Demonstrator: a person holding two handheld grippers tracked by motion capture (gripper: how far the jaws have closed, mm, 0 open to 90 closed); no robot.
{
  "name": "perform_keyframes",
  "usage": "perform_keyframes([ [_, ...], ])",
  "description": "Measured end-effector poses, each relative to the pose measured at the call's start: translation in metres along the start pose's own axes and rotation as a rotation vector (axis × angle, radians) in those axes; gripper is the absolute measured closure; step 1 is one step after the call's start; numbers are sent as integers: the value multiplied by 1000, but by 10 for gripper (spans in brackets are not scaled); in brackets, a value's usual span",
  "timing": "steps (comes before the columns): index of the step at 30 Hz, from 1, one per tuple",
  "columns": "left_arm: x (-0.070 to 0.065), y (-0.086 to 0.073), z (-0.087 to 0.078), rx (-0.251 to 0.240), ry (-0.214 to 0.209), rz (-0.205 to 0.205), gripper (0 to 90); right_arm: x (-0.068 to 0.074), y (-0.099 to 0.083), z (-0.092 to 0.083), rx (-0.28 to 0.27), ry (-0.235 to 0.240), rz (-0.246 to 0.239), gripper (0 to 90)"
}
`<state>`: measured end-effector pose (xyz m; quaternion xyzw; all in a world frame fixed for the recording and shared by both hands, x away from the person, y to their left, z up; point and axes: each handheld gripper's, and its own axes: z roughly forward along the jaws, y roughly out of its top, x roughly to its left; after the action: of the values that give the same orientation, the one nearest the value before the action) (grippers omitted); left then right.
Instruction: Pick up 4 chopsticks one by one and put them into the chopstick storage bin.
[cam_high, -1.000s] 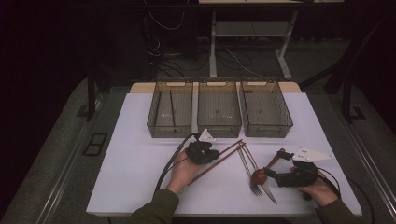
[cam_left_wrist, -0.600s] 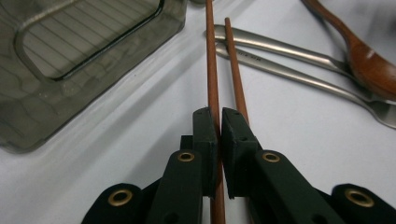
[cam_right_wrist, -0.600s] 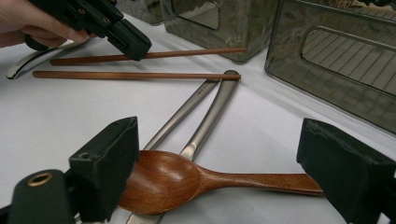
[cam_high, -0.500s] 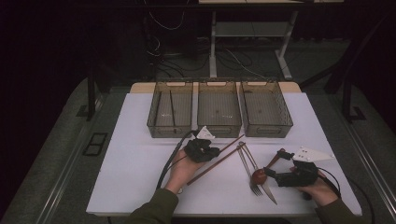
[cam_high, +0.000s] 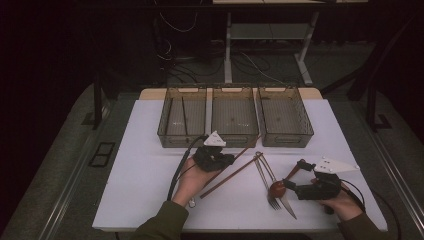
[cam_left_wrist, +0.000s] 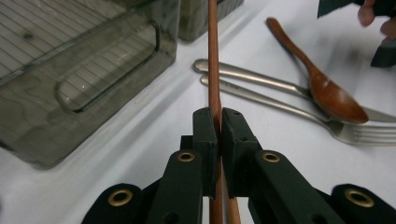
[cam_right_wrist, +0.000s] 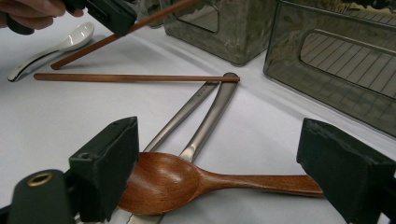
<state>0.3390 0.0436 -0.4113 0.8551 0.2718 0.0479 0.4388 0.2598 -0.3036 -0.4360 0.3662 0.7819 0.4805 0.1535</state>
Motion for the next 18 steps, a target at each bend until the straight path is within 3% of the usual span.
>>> perform_keyframes([
  [18, 10, 11, -28, -115, 9, -42, 838, 0, 0, 0, -1, -1, 1, 130],
])
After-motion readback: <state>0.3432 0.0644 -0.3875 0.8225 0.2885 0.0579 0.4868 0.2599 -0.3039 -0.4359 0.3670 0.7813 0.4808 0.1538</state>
